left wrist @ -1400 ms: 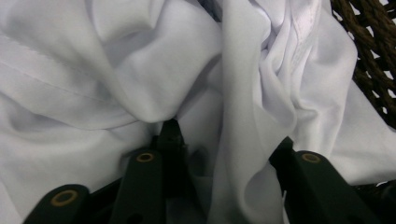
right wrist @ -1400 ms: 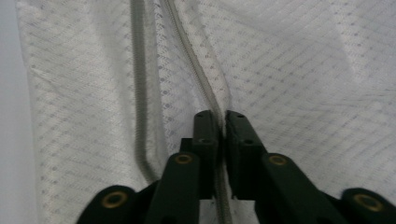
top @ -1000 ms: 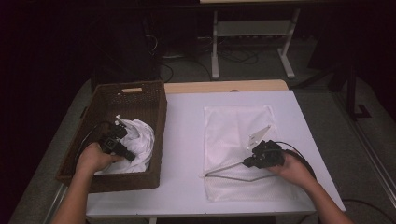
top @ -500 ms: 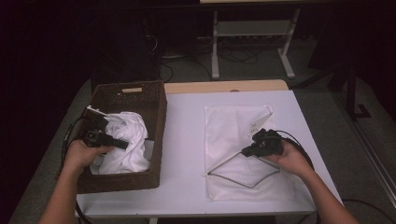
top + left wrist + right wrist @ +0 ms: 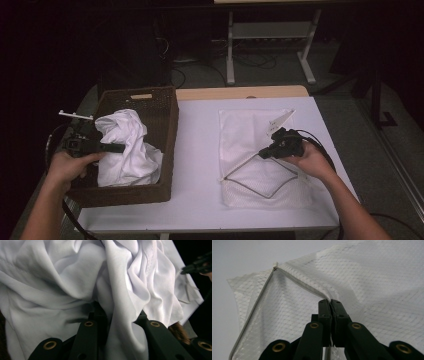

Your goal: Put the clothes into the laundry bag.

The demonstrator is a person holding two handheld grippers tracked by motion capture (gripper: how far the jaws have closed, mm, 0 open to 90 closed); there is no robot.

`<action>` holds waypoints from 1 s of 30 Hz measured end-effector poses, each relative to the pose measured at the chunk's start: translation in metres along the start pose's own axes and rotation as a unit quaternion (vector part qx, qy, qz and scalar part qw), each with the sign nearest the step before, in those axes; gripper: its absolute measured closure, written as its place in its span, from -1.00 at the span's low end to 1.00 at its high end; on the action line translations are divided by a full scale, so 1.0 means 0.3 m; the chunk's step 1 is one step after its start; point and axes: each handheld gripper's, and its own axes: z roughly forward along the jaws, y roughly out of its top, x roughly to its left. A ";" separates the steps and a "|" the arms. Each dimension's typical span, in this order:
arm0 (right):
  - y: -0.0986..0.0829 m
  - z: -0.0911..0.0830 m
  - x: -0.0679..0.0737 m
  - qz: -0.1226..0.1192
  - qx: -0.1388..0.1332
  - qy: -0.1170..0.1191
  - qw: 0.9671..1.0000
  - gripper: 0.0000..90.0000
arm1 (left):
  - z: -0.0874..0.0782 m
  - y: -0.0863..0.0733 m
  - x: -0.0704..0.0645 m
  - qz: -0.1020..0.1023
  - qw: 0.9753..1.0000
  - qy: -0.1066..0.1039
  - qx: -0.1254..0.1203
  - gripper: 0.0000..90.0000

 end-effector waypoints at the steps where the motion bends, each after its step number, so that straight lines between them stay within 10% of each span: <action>1: -0.001 0.000 -0.002 0.001 -0.001 0.000 1.000 0.93 | -0.003 0.001 -0.008 0.001 1.000 -0.003 0.001 0.62; 15: 0.019 -0.029 -0.018 0.000 -0.007 -0.001 1.000 0.93 | -0.079 0.034 -0.085 -0.007 0.997 -0.067 -0.046 0.62; 30: 0.058 -0.069 -0.049 0.006 -0.020 -0.004 1.000 0.93 | -0.182 0.143 -0.246 0.027 0.994 -0.076 -0.076 0.62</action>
